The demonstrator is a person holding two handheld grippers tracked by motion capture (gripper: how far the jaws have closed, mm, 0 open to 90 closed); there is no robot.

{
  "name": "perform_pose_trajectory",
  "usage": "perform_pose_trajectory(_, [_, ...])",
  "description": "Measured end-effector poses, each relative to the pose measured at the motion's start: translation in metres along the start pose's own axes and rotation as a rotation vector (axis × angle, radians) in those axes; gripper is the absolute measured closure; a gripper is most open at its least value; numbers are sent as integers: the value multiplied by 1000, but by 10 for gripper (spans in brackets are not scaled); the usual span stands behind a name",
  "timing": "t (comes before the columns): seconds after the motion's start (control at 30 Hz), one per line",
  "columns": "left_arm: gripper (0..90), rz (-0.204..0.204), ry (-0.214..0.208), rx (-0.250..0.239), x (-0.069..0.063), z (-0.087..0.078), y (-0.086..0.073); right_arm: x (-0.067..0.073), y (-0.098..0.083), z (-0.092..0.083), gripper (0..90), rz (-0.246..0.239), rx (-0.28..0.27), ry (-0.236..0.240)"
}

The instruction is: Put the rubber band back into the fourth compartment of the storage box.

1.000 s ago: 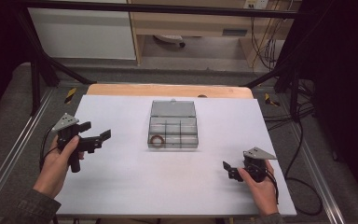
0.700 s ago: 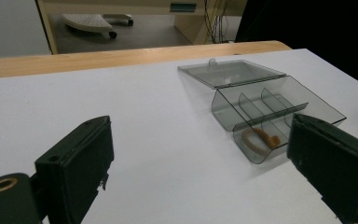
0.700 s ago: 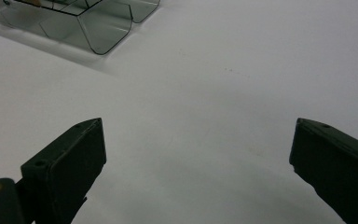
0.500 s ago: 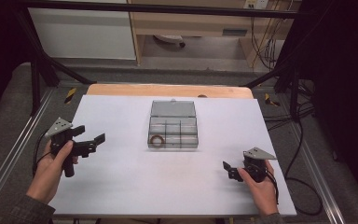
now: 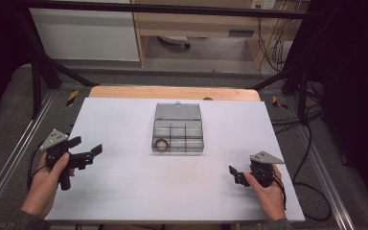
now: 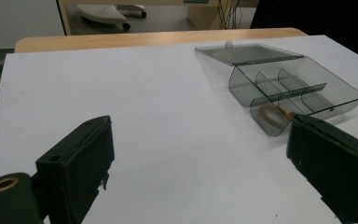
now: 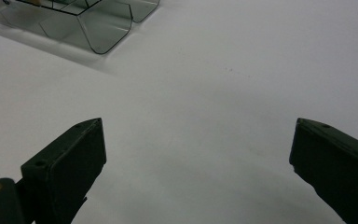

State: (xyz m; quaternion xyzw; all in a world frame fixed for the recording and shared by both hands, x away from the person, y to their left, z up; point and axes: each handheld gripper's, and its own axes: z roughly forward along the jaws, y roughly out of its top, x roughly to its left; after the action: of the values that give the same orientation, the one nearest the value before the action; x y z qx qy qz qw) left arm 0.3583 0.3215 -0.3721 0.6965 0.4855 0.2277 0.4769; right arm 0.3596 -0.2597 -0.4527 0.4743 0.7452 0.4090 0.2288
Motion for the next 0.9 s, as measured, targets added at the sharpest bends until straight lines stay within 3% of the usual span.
perform_pose_trajectory(0.5, [75, -7, 7, 5, 1, -7, -25, 0, 0, 0, 40, 2, -3, 2])
perform_pose_trajectory(0.9, [85, -6, -14, 60, -6, 0, -74, -1, -1, 2, 35, 22, 16, -3])
